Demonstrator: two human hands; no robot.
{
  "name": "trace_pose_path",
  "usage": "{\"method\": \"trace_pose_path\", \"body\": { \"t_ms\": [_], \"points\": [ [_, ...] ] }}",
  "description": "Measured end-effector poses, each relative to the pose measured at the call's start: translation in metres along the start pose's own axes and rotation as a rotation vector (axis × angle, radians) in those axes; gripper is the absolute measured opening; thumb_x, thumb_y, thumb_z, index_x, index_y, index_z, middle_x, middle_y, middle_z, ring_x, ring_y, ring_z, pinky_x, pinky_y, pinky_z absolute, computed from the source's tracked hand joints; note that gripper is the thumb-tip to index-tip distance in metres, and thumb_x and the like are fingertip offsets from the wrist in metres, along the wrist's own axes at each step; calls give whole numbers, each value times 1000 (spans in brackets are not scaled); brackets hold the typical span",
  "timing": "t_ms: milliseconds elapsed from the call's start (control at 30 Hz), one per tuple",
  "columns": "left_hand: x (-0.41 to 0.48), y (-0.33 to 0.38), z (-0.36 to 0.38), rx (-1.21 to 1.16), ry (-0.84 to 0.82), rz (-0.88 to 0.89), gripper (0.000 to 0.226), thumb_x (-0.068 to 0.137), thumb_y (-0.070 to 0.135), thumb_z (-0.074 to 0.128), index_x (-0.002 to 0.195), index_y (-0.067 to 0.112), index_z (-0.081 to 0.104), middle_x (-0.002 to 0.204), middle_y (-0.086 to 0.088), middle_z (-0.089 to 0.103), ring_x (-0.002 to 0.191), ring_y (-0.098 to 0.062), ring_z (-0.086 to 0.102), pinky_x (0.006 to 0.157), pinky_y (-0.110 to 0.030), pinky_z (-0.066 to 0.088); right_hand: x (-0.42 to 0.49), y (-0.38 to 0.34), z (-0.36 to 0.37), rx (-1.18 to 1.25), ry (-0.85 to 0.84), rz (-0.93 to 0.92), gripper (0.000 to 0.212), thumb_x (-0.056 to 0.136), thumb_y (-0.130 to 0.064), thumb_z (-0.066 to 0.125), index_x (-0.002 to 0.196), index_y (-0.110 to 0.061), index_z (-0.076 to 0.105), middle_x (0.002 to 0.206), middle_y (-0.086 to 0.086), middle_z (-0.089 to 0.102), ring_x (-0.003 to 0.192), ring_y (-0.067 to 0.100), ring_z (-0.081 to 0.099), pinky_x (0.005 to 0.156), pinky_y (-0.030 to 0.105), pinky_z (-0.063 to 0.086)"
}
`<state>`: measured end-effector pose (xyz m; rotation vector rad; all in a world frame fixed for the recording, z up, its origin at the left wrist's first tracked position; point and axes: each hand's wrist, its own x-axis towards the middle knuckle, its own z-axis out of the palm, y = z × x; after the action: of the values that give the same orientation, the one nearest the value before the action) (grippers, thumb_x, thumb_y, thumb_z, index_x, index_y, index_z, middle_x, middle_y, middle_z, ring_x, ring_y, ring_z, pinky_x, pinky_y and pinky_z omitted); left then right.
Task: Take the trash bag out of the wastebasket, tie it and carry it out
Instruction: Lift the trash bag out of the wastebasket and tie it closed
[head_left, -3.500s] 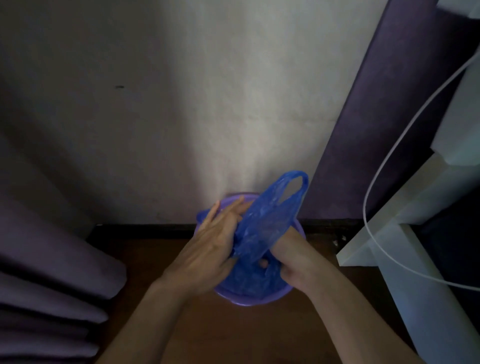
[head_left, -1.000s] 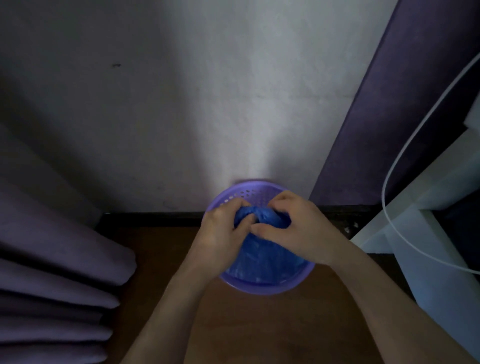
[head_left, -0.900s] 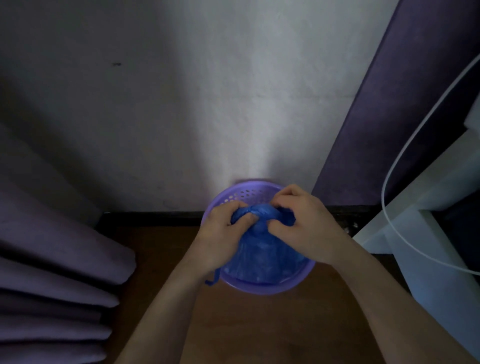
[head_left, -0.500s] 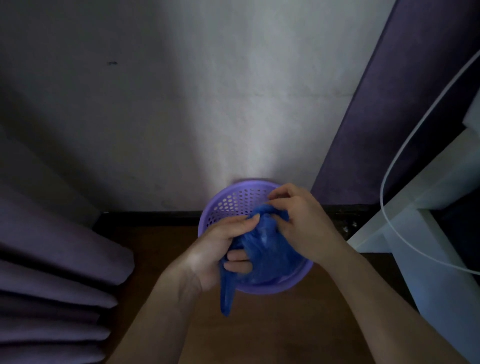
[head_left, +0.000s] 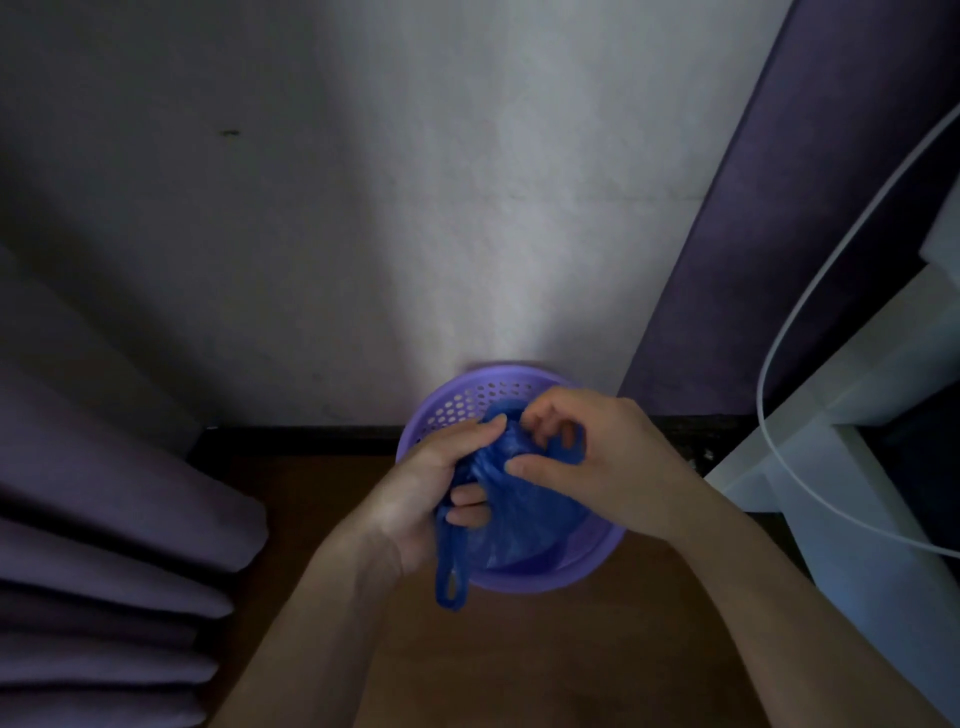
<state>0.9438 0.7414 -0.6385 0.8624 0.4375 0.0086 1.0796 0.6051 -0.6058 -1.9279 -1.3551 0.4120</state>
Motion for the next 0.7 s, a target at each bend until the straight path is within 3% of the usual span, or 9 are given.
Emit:
{"method": "trace_pose_path", "body": {
  "t_ms": [67,167,300,467,533,633,700],
  "points": [
    [1,-1,2,65,34,30,28,88,30,69,103,8,62,59,2,46,40,-3,28,34,-16,20,1,0,1,-51,-16,9,16,82,-30,81,83,-22,67,71,-13,63,66,-4,56,62,10,38],
    [2,-4,5,293,172,120,16,90,32,66,81,18,67,54,4,45,40,-7,30,35,-20,21,5,-2,6,-26,11,104,28,82,-25,78,63,-25,58,54,-11,55,53,1,50,54,12,35],
    [6,-8,6,570,320,285,24,92,36,65,75,19,63,56,8,49,41,-6,39,38,-18,28,10,0,6,263,68,327,46,83,-17,75,47,-21,47,39,-11,37,44,3,35,50,25,32],
    [7,-7,2,911,377,419,24,89,38,66,72,21,65,62,16,59,55,4,51,56,-13,40,9,-5,2,712,148,507,35,86,-24,76,66,2,62,62,13,44,63,26,43,67,38,39],
    [4,-6,4,908,316,347,30,90,45,60,75,20,66,65,14,63,61,0,57,59,-16,43,8,-6,-1,857,98,533,45,90,-25,71,57,1,57,62,13,45,67,31,42,70,40,41],
    [1,-2,2,797,322,226,35,101,32,48,85,10,69,81,2,72,78,-13,66,71,-25,50,7,-3,-7,948,14,532,44,96,-26,62,56,-12,50,63,9,48,69,26,51,75,33,47],
    [-1,2,0,756,345,185,34,102,16,42,77,9,63,76,-1,63,73,-15,57,67,-26,46,5,1,-11,1009,-33,526,33,97,-22,59,67,-11,56,64,3,55,68,17,57,76,27,51]
  ]
}}
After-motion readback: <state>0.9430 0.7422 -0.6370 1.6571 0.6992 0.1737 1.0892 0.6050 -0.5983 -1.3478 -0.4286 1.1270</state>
